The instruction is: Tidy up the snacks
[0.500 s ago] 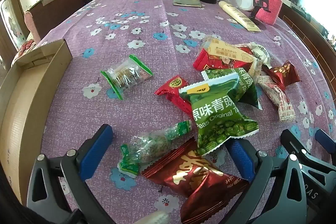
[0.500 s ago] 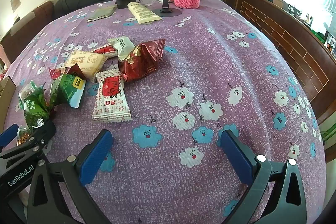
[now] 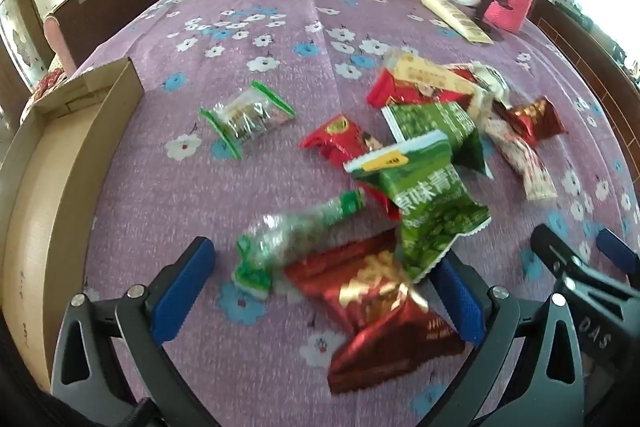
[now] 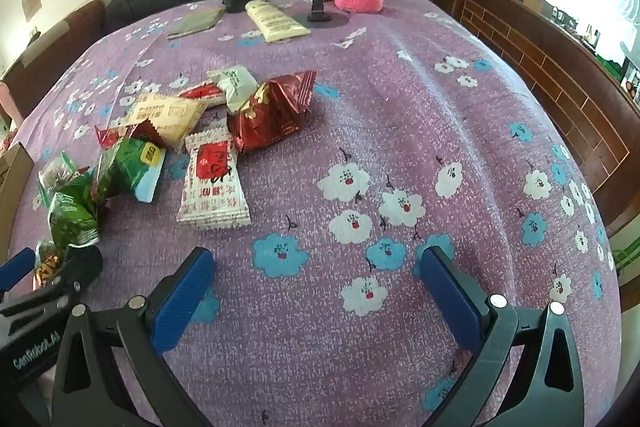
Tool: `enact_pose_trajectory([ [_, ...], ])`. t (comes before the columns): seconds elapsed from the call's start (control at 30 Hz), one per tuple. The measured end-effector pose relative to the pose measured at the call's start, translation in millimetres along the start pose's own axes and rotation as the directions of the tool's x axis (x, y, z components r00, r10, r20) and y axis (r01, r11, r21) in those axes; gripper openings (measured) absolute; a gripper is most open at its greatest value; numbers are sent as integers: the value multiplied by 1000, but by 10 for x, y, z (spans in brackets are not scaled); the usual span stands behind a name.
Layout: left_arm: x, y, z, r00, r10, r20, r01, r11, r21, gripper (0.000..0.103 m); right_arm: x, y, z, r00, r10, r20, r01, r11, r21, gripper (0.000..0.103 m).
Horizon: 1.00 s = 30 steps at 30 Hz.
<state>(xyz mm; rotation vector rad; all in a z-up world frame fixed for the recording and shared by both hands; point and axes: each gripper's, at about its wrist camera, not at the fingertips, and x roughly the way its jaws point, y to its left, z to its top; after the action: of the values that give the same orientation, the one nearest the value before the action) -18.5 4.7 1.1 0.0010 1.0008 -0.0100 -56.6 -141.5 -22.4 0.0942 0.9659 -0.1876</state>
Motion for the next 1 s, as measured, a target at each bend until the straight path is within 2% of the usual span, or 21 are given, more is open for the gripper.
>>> enact_pose_trajectory([
  [0.13, -76, -29, -79, 999, -24, -22, 24, 999, 28, 103, -40, 10, -48, 1000, -9, -15, 9, 1000, -2, 103],
  [0.2, -189, -24, -153, 998, -61, -28, 62, 998, 31, 93, -75, 0, -112, 1000, -17, -7, 17, 1000, 2, 103],
  [0.23, -267, -13, -180, 995, -93, -22, 93, 995, 26, 85, -87, -4, -124, 1000, -17, -5, 18, 1000, 4, 103],
  [0.3, -520, 24, -226, 991, -136, 20, 135, 991, 23, 81, -116, 4, -143, 1000, -22, -4, 22, 1000, -1, 103],
  [0.4, -1113, 126, -286, 962, -211, 173, 206, 977, 48, 80, -261, 40, -204, 998, -57, 23, 58, 998, -36, 101],
  [0.43, -1371, 208, -318, 940, -258, 224, 252, 966, 53, 80, -349, 40, -231, 998, -55, 43, 57, 998, -39, 100],
  [0.47, -1548, 283, -343, 919, -317, 236, 313, 948, 55, 80, -519, 37, -268, 996, -44, 81, 47, 998, -31, 100],
  [0.53, -1809, 429, -353, 882, -426, 204, 422, 904, 63, 78, -943, 45, -323, 986, -9, 164, 14, 999, -34, 100],
  [0.57, -1930, 502, -345, 866, -460, 198, 457, 887, 63, 75, -1187, 54, -348, 976, 5, 220, 4, 999, -42, 100],
  [0.63, -2276, 696, -356, 836, -494, 239, 498, 866, 48, 75, -1587, 64, -385, 953, 31, 300, -15, 998, -55, 101],
  [0.7, -2624, 849, -391, 805, -519, 289, 527, 848, 55, 75, -2191, 57, -453, 902, 97, 420, -77, 995, -66, 101],
  [0.73, -2867, 946, -419, 792, -516, 327, 525, 848, 66, 75, -2439, 61, -467, 876, 112, 470, -86, 993, -75, 102],
  [0.8, -3272, 1104, -463, 772, -499, 395, 505, 858, 97, 75, -2880, 33, -465, 830, 139, 540, -113, 990, -82, 102],
  [0.87, -3793, 1239, -466, 755, -461, 467, 453, 881, 137, 75, -3228, -20, -440, 801, 188, 569, -178, 981, -73, 102],
  [0.9, -3933, 1265, -439, 751, -446, 486, 434, 889, 146, 75, -3361, -56, -442, 787, 215, 579, -214, 974, -71, 102],
  [1.0, -4591, 1388, -328, 726, -372, 578, 328, 926, 185, 76, -3911, -109, -307, 723, 272, 635, -277, 956, -95, 101],
])
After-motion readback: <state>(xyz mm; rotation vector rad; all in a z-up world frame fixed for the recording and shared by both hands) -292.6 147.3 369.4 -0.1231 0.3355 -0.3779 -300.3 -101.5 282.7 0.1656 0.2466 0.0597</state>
